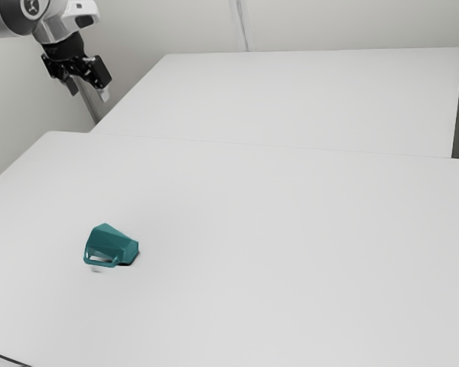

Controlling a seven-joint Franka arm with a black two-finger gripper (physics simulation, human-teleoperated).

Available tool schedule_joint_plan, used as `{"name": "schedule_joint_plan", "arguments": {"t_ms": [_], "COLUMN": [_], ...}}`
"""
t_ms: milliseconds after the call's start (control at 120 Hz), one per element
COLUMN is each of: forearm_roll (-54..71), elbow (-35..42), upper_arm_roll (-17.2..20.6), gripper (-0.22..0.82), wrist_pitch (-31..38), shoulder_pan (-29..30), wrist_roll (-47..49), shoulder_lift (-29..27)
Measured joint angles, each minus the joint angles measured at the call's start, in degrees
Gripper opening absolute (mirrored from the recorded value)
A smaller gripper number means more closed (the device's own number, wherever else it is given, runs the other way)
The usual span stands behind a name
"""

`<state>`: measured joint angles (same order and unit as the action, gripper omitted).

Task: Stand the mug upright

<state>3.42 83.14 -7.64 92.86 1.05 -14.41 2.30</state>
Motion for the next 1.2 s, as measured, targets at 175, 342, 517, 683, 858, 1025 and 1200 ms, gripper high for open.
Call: {"name": "schedule_joint_plan", "arguments": {"t_ms": [175, 342, 517, 683, 858, 1025, 1200], "forearm_roll": [0.1, -0.6, -4.1, -8.8, -15.6, -21.5, -28.2], "elbow": [0.5, 2.6, 9.9, 17.7, 24.9, 28.9, 32.7], "upper_arm_roll": [0.0, -1.0, -5.1, -8.7, -12.4, -16.1, -19.4], "gripper": [0.59, 0.59, 0.59, 0.59, 0.59, 0.59, 0.58], "wrist_pitch": [0.9, 2.0, 5.1, 8.3, 10.5, 11.4, 11.4], "shoulder_pan": [-0.9, -1.8, -4.8, -2.3, 0.2, -0.9, -0.4], "wrist_roll": [-1.0, -1.6, -2.2, -2.4, -2.6, -4.0, -7.3], "shoulder_lift": [-0.3, -1.2, -4.3, -5.8, -7.0, -6.8, -5.6]}}
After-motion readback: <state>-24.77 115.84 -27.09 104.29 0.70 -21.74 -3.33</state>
